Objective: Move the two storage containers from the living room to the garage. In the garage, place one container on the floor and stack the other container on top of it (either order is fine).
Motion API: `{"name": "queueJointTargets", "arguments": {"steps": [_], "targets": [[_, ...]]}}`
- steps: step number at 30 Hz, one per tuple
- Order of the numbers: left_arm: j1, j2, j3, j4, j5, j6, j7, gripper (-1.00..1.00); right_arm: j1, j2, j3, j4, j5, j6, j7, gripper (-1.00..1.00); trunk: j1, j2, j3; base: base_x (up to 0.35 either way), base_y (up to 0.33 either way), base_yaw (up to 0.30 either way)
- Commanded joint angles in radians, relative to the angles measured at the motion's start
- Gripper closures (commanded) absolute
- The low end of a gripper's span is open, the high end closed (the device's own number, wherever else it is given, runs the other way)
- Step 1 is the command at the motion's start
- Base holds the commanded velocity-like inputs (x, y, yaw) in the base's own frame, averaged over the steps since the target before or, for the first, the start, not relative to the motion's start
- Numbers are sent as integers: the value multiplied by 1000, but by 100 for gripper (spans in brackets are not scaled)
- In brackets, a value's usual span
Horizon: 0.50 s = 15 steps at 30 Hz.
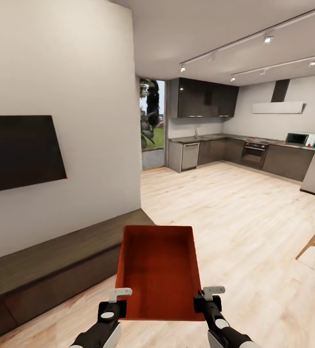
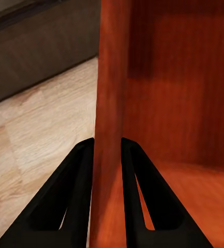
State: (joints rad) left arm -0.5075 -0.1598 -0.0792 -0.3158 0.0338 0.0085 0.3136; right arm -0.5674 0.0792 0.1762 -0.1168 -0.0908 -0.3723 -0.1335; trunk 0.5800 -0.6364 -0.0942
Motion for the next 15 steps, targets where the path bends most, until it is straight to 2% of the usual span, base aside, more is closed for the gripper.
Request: {"name": "queueJointTargets", "arguments": {"steps": [1, 12, 15], "targets": [[0, 8, -8, 3, 15, 2, 13, 100, -2, -3, 3, -1, -4, -97, -5, 100, 0, -2, -2, 0, 0, -286], [0, 8, -8, 3, 15, 2, 13, 100, -2, -4, 3, -1, -4, -97, -5, 100, 0, -2, -2, 0, 0, -285], [0, 8, -8, 3, 15, 2, 13, 100, -2, -3, 2, -1, -5, -96, -6, 100, 0, -2, -2, 0, 0, -151]]}}
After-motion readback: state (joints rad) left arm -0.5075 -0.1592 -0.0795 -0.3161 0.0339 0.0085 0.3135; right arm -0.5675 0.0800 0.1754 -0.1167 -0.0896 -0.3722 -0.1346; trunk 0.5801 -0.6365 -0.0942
